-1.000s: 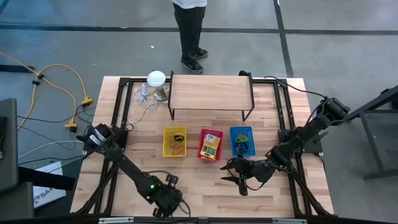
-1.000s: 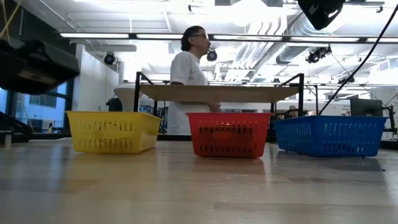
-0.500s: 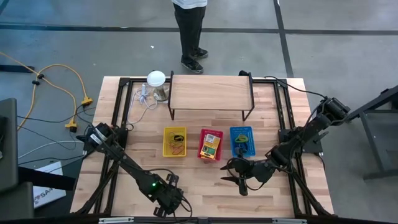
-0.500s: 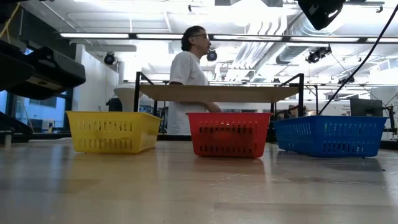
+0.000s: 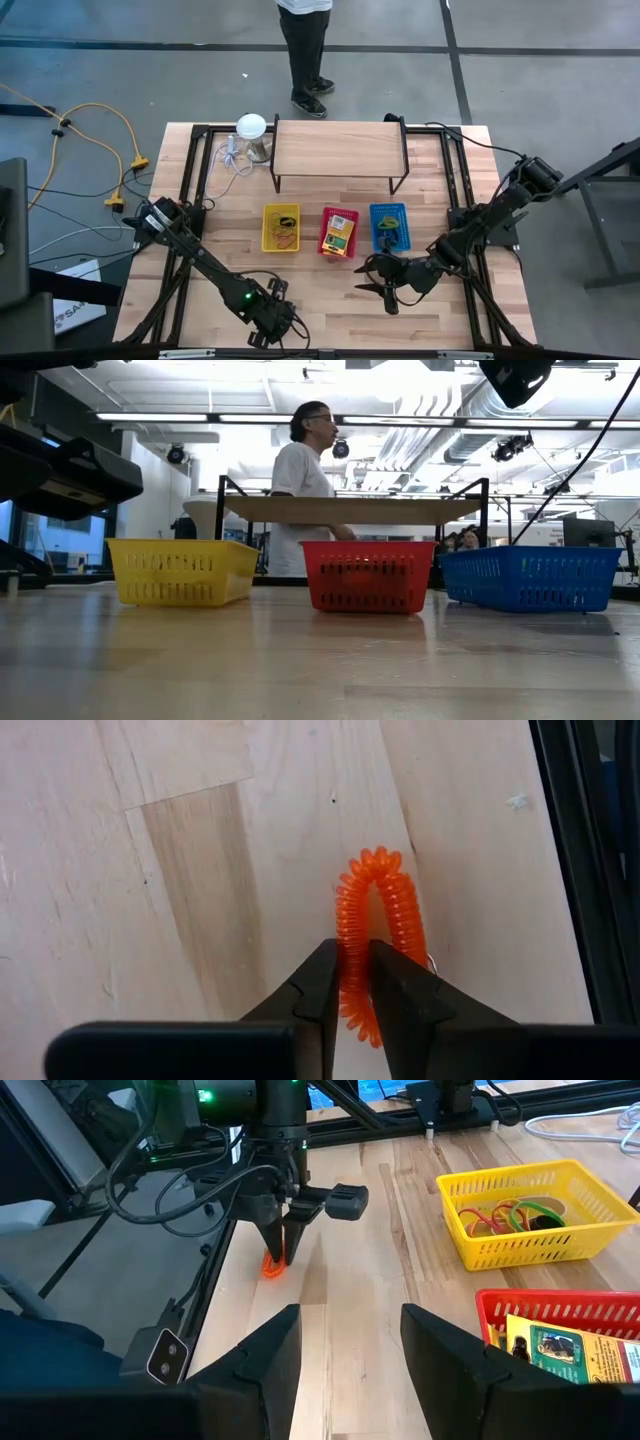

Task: Pick & Place Office Desk Supplies
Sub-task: Put the red spiral keychain into the blue bin

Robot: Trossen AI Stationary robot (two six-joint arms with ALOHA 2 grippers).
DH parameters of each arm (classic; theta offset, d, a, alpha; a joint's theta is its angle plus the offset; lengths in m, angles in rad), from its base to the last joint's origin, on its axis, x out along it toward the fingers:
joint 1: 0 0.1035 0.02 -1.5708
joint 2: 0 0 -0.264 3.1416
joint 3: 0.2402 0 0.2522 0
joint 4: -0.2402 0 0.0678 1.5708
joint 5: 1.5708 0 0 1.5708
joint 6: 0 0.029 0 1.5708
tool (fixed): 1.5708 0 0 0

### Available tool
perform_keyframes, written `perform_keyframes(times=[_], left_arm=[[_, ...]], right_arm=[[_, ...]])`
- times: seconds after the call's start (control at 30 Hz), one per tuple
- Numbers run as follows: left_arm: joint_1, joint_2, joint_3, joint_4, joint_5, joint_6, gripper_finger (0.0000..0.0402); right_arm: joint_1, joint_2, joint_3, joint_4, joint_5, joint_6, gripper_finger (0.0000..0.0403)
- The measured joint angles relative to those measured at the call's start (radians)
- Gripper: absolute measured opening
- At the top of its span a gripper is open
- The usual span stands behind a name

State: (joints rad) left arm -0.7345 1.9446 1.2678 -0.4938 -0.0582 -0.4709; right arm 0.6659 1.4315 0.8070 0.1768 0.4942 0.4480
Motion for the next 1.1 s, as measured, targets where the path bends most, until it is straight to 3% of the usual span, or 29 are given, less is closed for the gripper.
perform_keyframes(times=[0.87, 1.1], left_arm=[[0.016, -0.029, -0.004, -0.002, -0.03, 0.014, 0.0036], [0.051, -0.044, -0.003, 0.0, -0.052, 0.085, 0.0035]], right_arm=[[0.0, 0.0, 0.0, 0.0, 0.0, 0.0, 0.016], [0.0, 0.0, 0.0, 0.0, 0.0, 0.003, 0.016]])
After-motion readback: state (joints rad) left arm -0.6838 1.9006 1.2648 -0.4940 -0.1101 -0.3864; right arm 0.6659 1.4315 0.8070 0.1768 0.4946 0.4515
